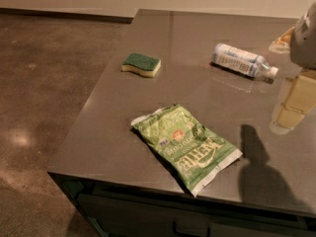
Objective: Move blue plastic bottle near green jalapeno chip bag
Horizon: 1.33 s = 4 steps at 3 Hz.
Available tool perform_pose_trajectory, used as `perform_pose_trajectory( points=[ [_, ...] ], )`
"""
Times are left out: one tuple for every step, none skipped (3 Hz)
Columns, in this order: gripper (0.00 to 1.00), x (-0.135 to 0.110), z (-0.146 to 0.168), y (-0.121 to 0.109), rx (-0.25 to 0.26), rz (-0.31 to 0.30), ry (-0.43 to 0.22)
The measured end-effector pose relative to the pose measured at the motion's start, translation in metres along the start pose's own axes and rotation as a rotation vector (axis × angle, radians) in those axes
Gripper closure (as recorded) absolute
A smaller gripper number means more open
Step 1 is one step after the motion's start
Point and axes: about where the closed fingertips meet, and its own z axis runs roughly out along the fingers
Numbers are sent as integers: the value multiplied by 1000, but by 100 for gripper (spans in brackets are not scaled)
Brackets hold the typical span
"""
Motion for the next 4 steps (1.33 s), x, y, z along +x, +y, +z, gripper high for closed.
perform_pose_trajectory(
  points=[
    [0, 0, 0, 0, 0, 0, 0],
    [0, -1, 12, -15, 11, 61, -5],
    [0, 3, 34, -56, 37, 137, -11],
    [0, 10, 56, -107, 54, 205, -33]
  ],
)
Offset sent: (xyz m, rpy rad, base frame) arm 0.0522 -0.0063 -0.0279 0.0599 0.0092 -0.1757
